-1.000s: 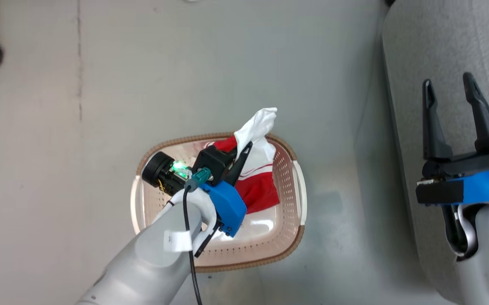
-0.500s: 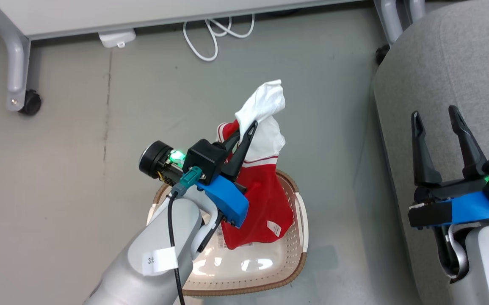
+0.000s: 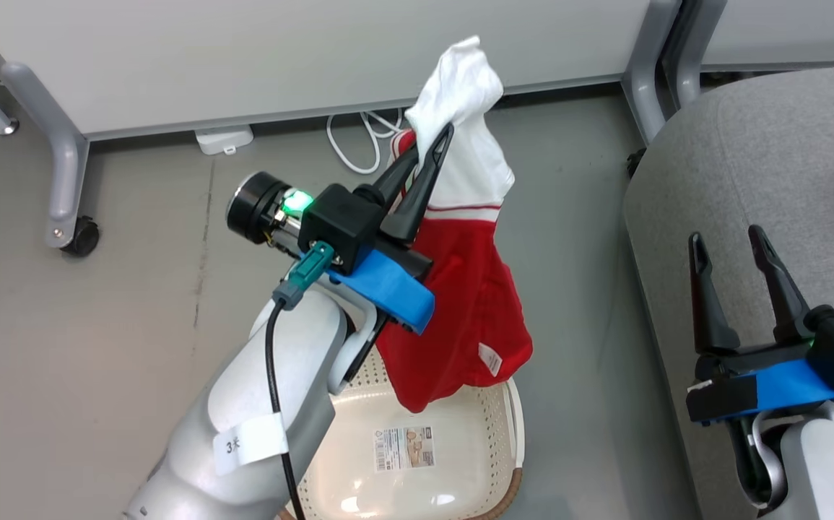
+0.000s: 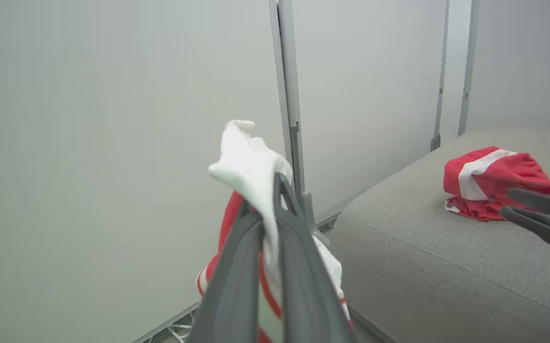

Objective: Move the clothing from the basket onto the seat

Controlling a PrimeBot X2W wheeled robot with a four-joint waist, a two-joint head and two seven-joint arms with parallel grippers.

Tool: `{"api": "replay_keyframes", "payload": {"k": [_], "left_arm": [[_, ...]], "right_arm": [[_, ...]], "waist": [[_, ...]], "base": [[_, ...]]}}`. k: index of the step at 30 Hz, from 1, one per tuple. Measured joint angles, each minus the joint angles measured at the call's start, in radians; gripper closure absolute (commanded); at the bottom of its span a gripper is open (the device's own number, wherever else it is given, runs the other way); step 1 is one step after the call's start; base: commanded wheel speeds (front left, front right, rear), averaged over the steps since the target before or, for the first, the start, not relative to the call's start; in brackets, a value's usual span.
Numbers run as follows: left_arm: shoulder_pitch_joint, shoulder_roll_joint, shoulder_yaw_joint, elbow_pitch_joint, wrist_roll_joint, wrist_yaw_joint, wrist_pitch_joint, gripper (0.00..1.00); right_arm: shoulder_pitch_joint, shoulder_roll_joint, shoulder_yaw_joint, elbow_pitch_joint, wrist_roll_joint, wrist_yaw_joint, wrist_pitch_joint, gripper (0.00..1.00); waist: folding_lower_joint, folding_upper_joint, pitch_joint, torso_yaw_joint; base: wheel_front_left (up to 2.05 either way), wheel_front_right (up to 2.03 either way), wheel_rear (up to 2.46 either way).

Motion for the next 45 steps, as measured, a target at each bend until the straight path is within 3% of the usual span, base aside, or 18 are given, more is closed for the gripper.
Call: {"api": "replay_keyframes", "payload": {"k": [27, 45], "left_arm": [[-0.077, -0.007, 0.012, -0.092, 0.023, -0.016, 0.000, 1.00], [-0.061, -0.009, 0.011, -0.102, 0.016, -0.016, 0.000, 1.00]], "right_arm": [[0.070, 0.019, 0.006, 0.017, 0.002, 0.000, 0.000, 0.00], [-0.063, -0.097, 0.279, 0.008, 0.048, 0.000, 0.000, 0.00]], "waist": [[0.0000, 0.0000, -0.097, 0.013], [0.0001, 0.0000, -0.088, 0.036]], "base": [[0.00, 0.00, 0.00], [0.00, 0.00, 0.00]]}}
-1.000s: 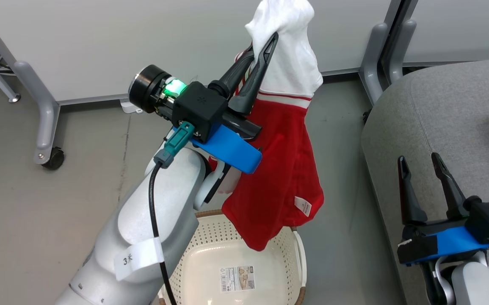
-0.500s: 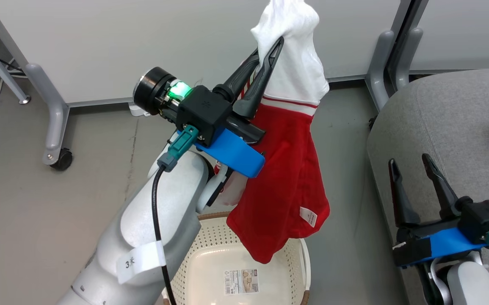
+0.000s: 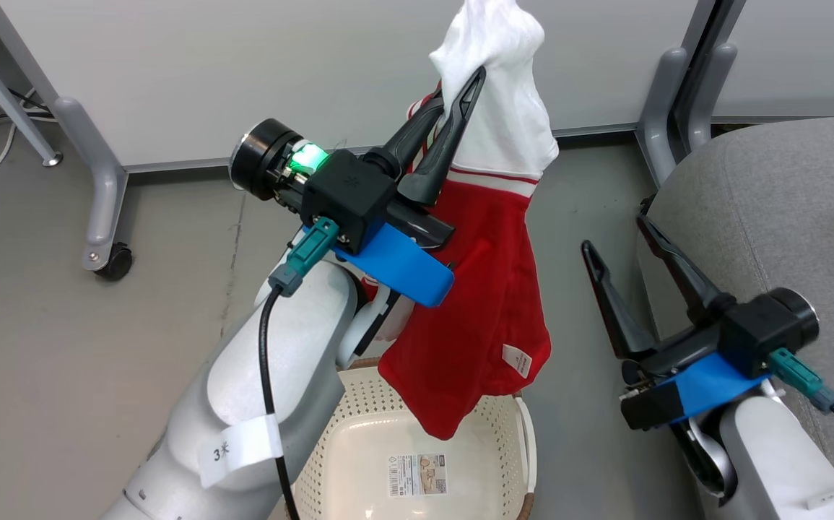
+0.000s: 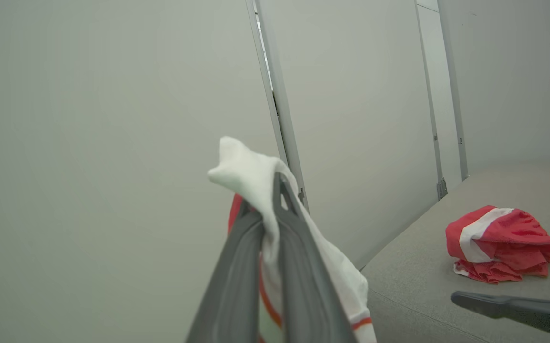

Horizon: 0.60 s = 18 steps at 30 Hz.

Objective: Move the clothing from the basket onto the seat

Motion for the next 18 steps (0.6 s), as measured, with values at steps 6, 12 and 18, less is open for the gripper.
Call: {"api": "replay_keyframes", "payload": {"k": [6, 12, 18], "left_arm": [[0.000, 0.000, -0.007, -0.004, -0.001, 0.000, 0.000, 1.00], [0.000, -0.001, -0.014, -0.012, -0.004, 0.000, 0.000, 1.00], [-0.001, -0.001, -0.026, -0.023, -0.014, 0.001, 0.000, 1.00]], "right_arm": [[-0.060, -0.026, 0.096, 0.005, 0.025, 0.000, 0.000, 0.00], [-0.132, -0.040, 0.173, 0.028, 0.035, 0.000, 0.000, 0.00], [-0.200, -0.039, 0.229, 0.078, 0.051, 0.000, 0.000, 0.00]], "waist": [[0.0000, 0.0000, 0.006, 0.010], [0.0000, 0.0000, 0.011, 0.021], [0.0000, 0.0000, 0.018, 0.028]], "base": [[0.00, 0.00, 0.00], [0.00, 0.00, 0.00], [0.00, 0.00, 0.00]]}}
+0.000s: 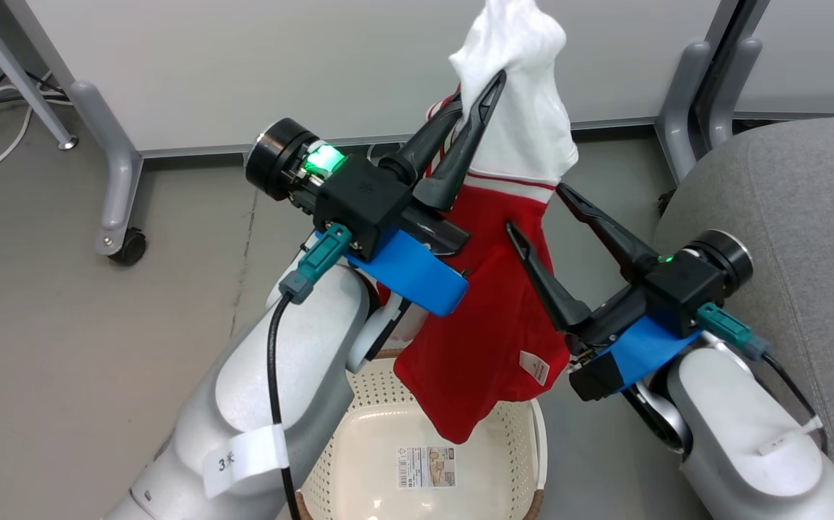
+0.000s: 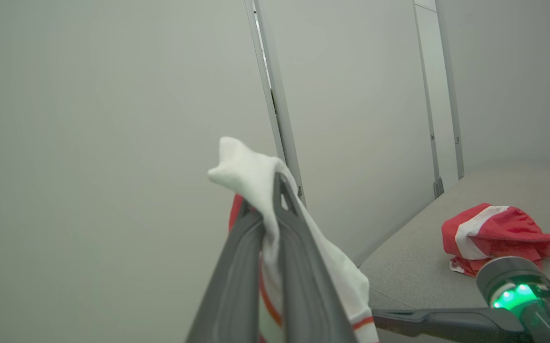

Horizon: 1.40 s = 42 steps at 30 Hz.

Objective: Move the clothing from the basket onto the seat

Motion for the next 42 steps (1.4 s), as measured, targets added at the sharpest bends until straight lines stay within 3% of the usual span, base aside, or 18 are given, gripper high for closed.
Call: {"api": "replay_keyframes", "payload": {"k": [20, 21, 22, 23, 42], "left_arm": [[-0.027, 0.000, -0.066, -0.028, -0.038, 0.024, 0.000, 1.00], [-0.028, 0.000, -0.066, -0.029, -0.040, 0.025, 0.000, 1.00], [-0.029, 0.000, -0.067, -0.029, -0.040, 0.025, 0.000, 1.00], [-0.029, 0.000, -0.067, -0.029, -0.040, 0.025, 0.000, 1.00], [-0.030, 0.000, -0.064, -0.024, -0.041, 0.025, 0.000, 1.00]], "right_arm": [[-0.134, 0.040, 0.121, 0.207, 0.064, 0.000, 0.000, 0.00], [-0.138, 0.040, 0.126, 0.209, 0.068, 0.000, 0.000, 0.16], [-0.141, 0.040, 0.130, 0.211, 0.071, 0.000, 0.000, 0.87], [-0.141, 0.041, 0.135, 0.214, 0.075, 0.000, 0.000, 1.00], [-0.152, 0.040, 0.154, 0.210, 0.096, 0.000, 0.000, 1.00]], "waist": [[0.0000, 0.0000, 0.025, 0.024], [0.0000, 0.0000, 0.026, 0.024], [0.0000, 0.0000, 0.027, 0.025], [0.0000, 0.0000, 0.028, 0.025], [0.0000, 0.0000, 0.022, 0.020]], "base": [[0.00, 0.00, 0.00], [0.00, 0.00, 0.00], [0.00, 0.00, 0.00], [0.00, 0.00, 0.00], [0.00, 0.00, 0.00]]}}
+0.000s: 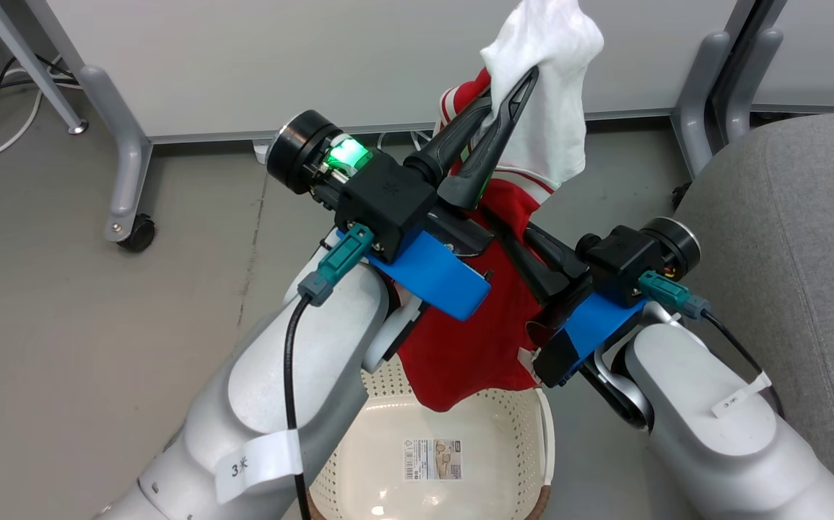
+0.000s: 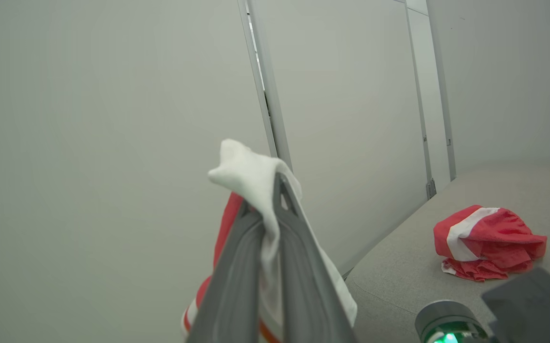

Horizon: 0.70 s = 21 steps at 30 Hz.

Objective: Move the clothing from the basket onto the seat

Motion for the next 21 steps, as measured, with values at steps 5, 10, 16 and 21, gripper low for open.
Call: {"api": "replay_keyframes", "payload": {"k": [5, 10, 16, 21], "left_arm": [[0.000, 0.000, 0.001, 0.002, 0.000, 0.000, 0.000, 0.53], [0.000, 0.000, 0.004, 0.012, -0.006, 0.006, 0.000, 0.00], [0.007, 0.000, 0.009, 0.025, 0.000, 0.009, 0.000, 0.00], [0.018, 0.000, 0.018, 0.032, 0.011, 0.008, 0.000, 0.00]], "right_arm": [[0.000, -0.002, 0.000, -0.002, 0.002, 0.000, 0.000, 1.00], [0.001, -0.004, -0.002, -0.008, 0.005, 0.000, 0.000, 1.00], [0.005, -0.004, -0.011, -0.020, 0.004, 0.000, 0.000, 1.00], [0.013, -0.007, -0.029, -0.036, 0.004, 0.000, 0.000, 1.00]], "waist": [[0.0000, 0.0000, 0.002, -0.001], [0.0000, 0.0000, 0.004, -0.003], [0.0000, 0.0000, 0.008, -0.010], [0.0000, 0.0000, 0.012, -0.020]], "base": [[0.00, 0.00, 0.00], [0.00, 0.00, 0.00], [0.00, 0.00, 0.00], [0.00, 0.00, 0.00]]}}
